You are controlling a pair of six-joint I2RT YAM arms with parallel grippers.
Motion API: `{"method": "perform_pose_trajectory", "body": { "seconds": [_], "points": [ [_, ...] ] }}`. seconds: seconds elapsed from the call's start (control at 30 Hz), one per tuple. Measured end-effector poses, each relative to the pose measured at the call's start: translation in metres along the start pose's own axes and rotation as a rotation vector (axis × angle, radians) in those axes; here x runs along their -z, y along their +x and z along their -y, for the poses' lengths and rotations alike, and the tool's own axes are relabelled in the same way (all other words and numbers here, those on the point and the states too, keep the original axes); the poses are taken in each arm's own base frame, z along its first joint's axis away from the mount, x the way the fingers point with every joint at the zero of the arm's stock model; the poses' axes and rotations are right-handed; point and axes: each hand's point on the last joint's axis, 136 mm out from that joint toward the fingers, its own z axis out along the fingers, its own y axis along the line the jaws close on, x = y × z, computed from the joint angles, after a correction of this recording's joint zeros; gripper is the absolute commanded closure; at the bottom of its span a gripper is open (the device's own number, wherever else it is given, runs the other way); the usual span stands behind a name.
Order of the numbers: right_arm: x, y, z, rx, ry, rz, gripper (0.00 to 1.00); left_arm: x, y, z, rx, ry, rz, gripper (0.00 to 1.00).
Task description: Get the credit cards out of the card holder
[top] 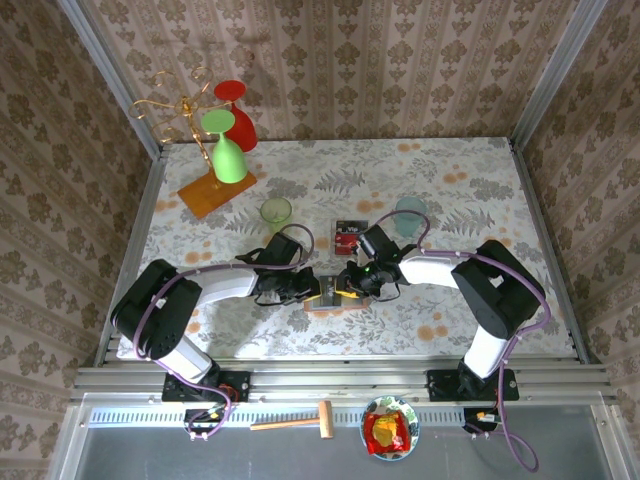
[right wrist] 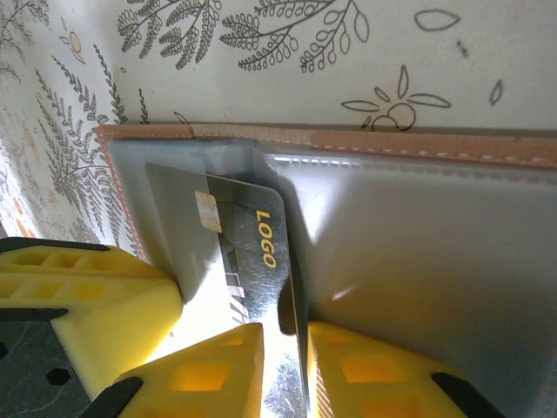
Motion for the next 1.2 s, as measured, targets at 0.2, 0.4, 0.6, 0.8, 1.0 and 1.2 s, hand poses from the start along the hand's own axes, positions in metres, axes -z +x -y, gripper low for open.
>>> {"method": "perform_pose_trajectory", "body": {
  "seconds": [0.2, 0.4, 0.6, 0.8, 1.0, 1.2],
  "points": [
    [0.0, 0.0, -0.001, -0.007, -0.014, 0.002, 0.81, 0.0, 0.0, 0.0, -0.003, 0.005, 0.003, 0.91],
    [0.0, 0.0, -0.001, -0.015, -0.024, 0.001, 0.85, -0.001, 0.0, 0.0, -0.003, 0.007, 0.002, 0.91],
    [0.0, 0.0, 0.0, -0.017, -0.025, -0.002, 0.88, -0.001, 0.0, 0.0, -0.003, 0.007, 0.002, 0.91],
    [0.003, 0.0, 0.001, -0.015, -0.027, 0.004, 0.89, -0.001, 0.0, 0.0, -0.004, 0.008, 0.003, 0.91],
    [0.01, -0.002, 0.004, -0.006, -0.027, 0.018, 0.89, 0.0, 0.0, 0.0, -0.005, 0.01, 0.006, 0.91],
    [0.022, 0.0, 0.01, 0.022, 0.015, 0.028, 0.9, 0.0, 0.0, 0.0, -0.006, 0.009, 0.007, 0.91]
  ]
}}
